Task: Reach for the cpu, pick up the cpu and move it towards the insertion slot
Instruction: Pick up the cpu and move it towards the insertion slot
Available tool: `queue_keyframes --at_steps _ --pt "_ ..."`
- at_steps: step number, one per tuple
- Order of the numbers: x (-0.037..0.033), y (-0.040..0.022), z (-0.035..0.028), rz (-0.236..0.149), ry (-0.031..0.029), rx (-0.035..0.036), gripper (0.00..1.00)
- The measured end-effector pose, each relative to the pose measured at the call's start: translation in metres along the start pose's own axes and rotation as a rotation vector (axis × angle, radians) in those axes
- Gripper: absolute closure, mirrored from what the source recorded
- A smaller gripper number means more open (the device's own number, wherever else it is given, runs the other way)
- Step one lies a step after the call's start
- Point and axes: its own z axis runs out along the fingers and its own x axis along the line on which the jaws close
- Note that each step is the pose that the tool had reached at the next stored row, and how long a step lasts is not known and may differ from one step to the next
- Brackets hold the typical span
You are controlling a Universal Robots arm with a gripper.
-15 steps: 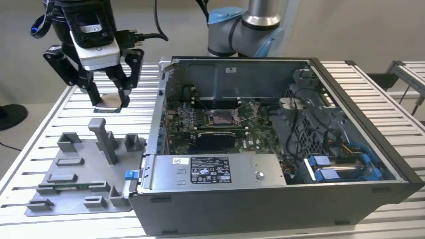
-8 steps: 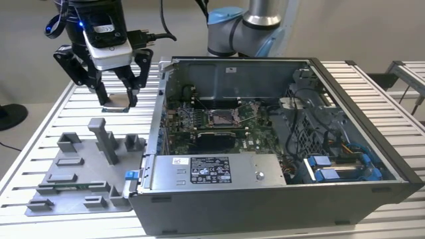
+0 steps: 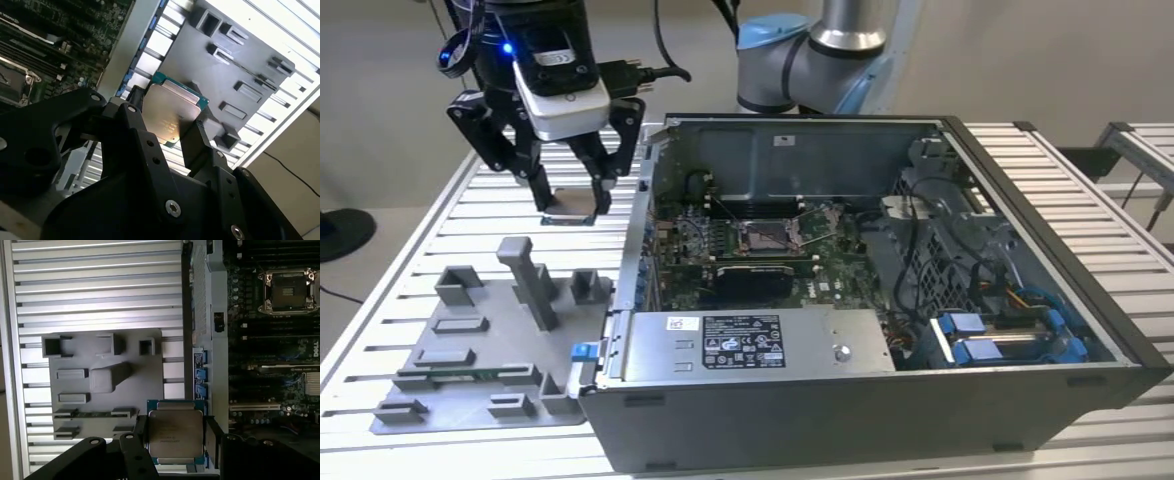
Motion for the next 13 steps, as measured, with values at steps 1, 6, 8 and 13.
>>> queue_keyframes --at_steps 1,6,8,13 --pt "-0.0021 0.0001 0.0 0.0 0.0 0.0 1.0" --pt "-0.0112 0.0009 -0.0003 0.0 -0.0093 -0.0006 1.0" --pt "-0.0146 0.0015 -0.0004 0.0 -0.0175 -0.0011 1.0" --pt "-0.0247 0.0023 -0.0006 0.0 -0.0261 -0.0015 1.0"
